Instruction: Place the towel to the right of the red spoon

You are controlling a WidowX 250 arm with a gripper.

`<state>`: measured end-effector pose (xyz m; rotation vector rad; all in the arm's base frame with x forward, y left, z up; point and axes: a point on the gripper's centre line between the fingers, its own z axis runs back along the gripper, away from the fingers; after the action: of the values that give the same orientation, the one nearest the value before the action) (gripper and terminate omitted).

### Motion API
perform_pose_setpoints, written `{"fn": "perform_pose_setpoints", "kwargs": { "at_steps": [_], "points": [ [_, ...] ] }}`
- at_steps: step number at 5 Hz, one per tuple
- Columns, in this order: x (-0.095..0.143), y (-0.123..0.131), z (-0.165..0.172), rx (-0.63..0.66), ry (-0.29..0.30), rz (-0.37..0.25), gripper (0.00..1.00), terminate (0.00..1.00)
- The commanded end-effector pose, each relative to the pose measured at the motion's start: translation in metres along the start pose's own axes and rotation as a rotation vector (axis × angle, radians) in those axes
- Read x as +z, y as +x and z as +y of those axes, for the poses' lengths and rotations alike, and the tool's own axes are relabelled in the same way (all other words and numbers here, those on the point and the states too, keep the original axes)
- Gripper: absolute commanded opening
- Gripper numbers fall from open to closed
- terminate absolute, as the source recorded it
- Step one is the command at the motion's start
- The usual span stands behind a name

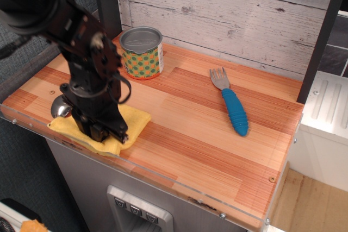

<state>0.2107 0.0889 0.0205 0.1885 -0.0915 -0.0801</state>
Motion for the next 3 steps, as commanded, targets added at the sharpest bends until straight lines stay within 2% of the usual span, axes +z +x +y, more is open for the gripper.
{"fn": "perform_pose_setpoints", "kwargs": {
  "at_steps": [1,3],
  "points": [
    [0.023,0.013,0.011,0.008,0.023,-0.075,1.00,0.00],
    [0.051,0.028,0.020,0.053,0.029,-0.134,1.00,0.00]
  ]
}}
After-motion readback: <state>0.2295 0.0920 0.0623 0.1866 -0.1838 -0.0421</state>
